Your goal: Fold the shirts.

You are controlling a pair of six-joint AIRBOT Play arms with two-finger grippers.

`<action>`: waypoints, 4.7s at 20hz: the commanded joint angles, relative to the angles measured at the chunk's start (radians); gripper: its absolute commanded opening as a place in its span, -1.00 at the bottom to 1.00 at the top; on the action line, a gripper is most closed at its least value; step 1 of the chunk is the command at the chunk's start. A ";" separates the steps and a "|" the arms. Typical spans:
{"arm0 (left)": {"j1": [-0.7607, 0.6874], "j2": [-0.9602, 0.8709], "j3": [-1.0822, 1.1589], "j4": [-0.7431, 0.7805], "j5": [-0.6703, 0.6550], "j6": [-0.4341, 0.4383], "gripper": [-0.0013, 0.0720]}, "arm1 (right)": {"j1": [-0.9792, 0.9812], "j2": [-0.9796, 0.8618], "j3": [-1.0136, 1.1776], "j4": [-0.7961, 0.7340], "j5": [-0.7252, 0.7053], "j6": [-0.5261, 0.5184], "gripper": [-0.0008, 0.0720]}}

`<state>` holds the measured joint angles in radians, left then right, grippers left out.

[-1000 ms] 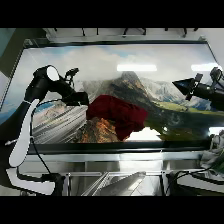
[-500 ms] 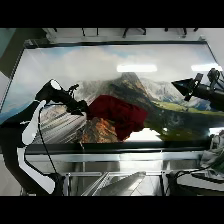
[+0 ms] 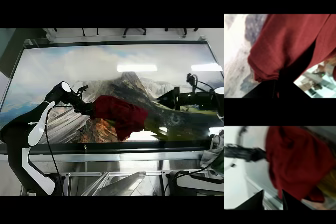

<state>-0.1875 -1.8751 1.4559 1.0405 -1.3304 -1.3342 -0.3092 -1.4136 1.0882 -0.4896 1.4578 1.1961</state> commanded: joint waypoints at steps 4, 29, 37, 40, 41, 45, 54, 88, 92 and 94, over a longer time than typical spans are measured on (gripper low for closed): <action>-0.007 0.228 0.003 -0.011 -0.063 -0.002 -0.92 | 0.181 -0.005 0.001 -0.209 -0.033 0.052 0.87; 0.076 0.356 0.003 0.113 -0.181 -0.033 -0.92 | 0.083 0.275 -0.047 -0.062 -0.063 0.138 -0.92; 0.100 0.581 0.003 0.244 -0.181 -0.066 -0.92 | -0.160 0.478 -0.036 0.179 -0.063 0.091 -0.92; 0.110 0.700 0.003 0.272 -0.184 -0.090 -0.92 | -0.185 0.519 0.005 0.169 -0.046 0.091 -0.92; 0.109 0.742 0.003 0.275 -0.195 -0.100 -0.92 | -0.190 0.533 0.021 0.169 -0.029 0.092 -0.92; 0.068 0.916 0.002 0.277 -0.220 -0.138 -0.92 | -0.187 0.603 0.141 0.072 0.048 0.153 -0.92; -0.090 0.642 0.001 0.494 -0.030 -0.102 -0.92 | 0.130 0.517 0.134 -0.450 -0.123 0.249 -0.92; 0.235 0.037 -0.203 -0.318 0.162 0.097 0.34 | 0.076 0.246 0.102 -0.377 -0.170 0.129 0.94; 0.150 -0.044 -0.046 -0.317 0.167 0.094 0.32 | 0.076 0.246 0.102 -0.378 -0.171 0.139 0.93; 0.121 -0.053 -0.010 -0.300 0.167 0.093 -0.68 | 0.074 0.246 0.102 -0.378 -0.170 0.138 0.93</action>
<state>-0.0238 -1.8977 1.3796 0.7448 -1.1667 -1.2449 -0.2333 -1.1694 1.1904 -0.8677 1.2873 1.3281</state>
